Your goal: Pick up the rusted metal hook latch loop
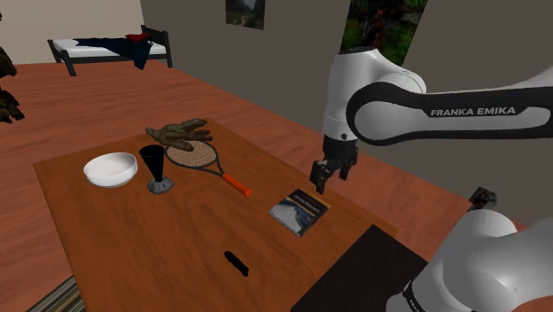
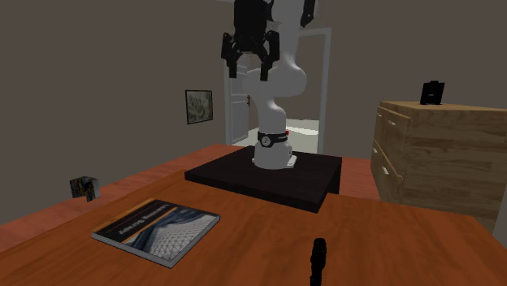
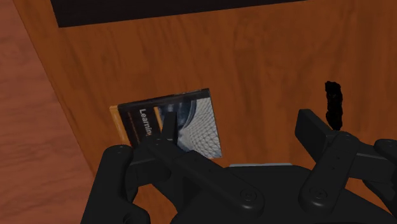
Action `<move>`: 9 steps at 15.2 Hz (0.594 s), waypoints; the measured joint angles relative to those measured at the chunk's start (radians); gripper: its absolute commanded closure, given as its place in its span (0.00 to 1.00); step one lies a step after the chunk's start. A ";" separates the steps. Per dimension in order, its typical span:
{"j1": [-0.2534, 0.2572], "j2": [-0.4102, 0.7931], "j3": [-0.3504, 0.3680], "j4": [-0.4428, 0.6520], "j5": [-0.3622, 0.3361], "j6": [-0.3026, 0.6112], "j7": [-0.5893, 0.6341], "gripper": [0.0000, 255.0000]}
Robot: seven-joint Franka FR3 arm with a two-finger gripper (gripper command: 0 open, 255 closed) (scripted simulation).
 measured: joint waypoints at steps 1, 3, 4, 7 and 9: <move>0.005 0.019 0.016 -0.011 0.006 0.032 0.018 0.00; 0.008 0.071 0.044 -0.029 0.012 0.103 0.048 0.00; 0.012 0.097 0.061 -0.029 0.016 0.130 0.067 0.00; 0.015 0.197 0.110 -0.020 0.015 0.223 0.124 0.00; 0.014 0.265 0.141 -0.016 0.007 0.287 0.164 0.00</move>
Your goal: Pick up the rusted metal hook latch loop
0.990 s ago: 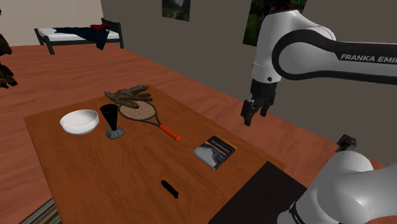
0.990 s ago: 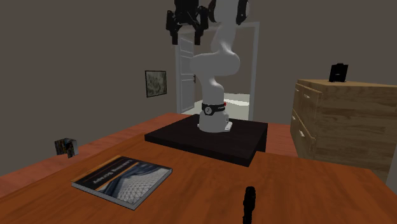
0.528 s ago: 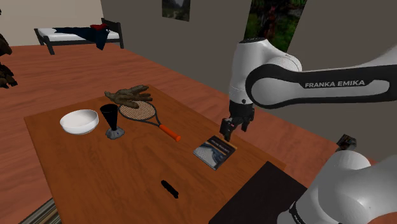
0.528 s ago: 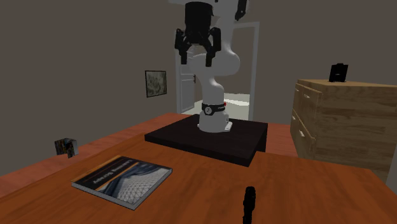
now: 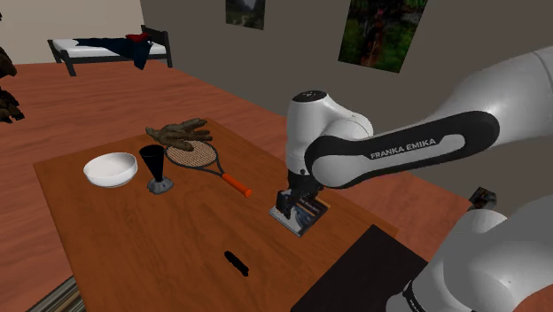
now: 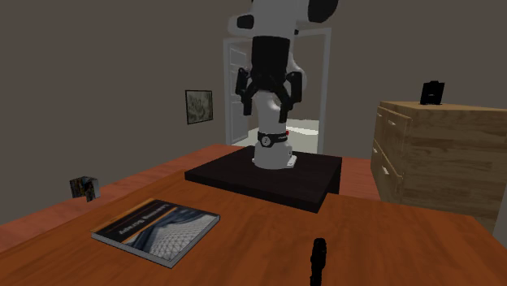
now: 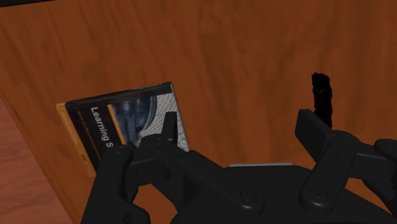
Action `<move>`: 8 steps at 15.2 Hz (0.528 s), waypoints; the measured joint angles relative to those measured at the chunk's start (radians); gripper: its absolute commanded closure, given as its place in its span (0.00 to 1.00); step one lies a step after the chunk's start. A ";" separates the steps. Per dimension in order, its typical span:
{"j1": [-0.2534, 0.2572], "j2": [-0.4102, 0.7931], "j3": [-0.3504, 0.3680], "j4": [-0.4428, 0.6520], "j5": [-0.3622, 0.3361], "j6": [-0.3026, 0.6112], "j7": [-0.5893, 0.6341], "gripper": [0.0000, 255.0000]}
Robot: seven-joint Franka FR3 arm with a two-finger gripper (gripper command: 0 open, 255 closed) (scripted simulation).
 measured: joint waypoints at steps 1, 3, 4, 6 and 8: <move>-0.003 0.037 0.014 0.007 -0.009 0.030 0.019 0.00; -0.004 0.105 0.043 0.023 -0.028 0.081 0.065 0.00; -0.003 0.142 0.061 0.024 -0.040 0.114 0.094 0.00; -0.007 0.225 0.088 0.051 -0.077 0.164 0.151 0.00; -0.011 0.317 0.108 0.086 -0.130 0.213 0.212 0.00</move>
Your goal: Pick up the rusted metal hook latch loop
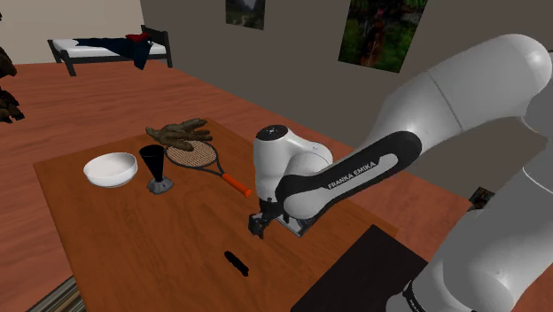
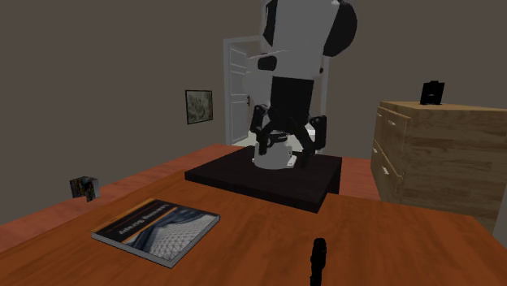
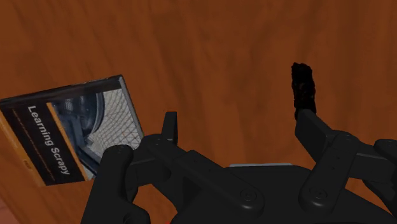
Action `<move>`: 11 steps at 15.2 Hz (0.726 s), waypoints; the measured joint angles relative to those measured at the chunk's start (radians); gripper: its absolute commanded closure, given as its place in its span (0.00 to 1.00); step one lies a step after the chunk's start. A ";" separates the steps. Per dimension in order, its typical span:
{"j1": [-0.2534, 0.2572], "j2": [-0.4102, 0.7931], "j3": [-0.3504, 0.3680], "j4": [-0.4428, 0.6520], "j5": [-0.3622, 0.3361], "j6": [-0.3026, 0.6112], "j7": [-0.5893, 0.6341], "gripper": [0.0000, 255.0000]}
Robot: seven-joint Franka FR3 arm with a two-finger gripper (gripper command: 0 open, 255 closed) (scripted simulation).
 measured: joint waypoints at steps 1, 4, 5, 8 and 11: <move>0.001 0.043 0.007 0.015 -0.029 0.022 0.032 0.00; 0.018 0.180 0.014 0.080 -0.127 0.072 0.136 0.00; 0.029 0.230 0.010 0.106 -0.164 0.086 0.173 0.00; 0.069 0.361 -0.017 0.186 -0.259 0.116 0.261 0.00; 0.120 0.471 -0.043 0.274 -0.322 0.121 0.328 0.00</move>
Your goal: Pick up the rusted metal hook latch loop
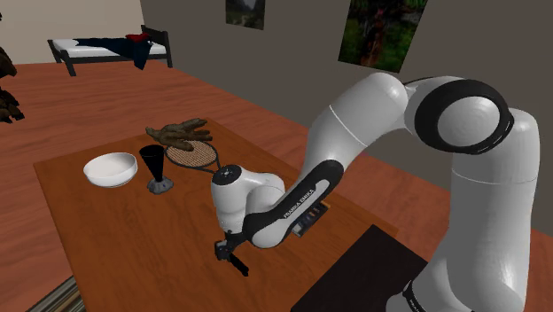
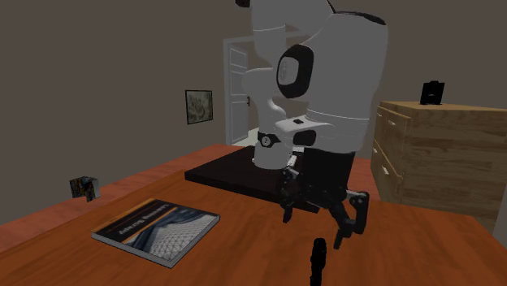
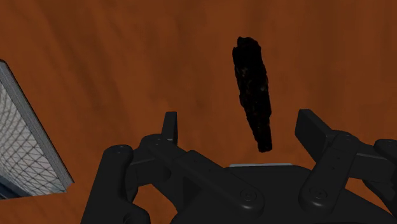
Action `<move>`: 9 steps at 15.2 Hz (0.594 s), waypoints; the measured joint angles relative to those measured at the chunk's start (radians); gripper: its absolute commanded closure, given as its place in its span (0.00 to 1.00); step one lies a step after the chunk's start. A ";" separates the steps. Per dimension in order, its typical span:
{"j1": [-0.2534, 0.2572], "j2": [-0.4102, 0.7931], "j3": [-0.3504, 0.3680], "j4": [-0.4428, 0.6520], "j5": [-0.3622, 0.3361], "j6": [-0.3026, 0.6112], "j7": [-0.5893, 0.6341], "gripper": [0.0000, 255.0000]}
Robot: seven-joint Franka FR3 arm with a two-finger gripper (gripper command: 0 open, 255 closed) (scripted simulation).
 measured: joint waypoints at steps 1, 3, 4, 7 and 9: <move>0.020 0.039 -0.011 0.030 -0.021 0.005 0.023 0.00; 0.041 0.087 -0.028 0.059 -0.047 0.018 0.048 0.00; 0.048 0.107 -0.037 0.067 -0.059 0.029 0.057 0.00; 0.060 0.147 -0.055 0.080 -0.083 0.053 0.073 0.00; 0.070 0.170 -0.065 0.090 -0.095 0.065 0.084 0.00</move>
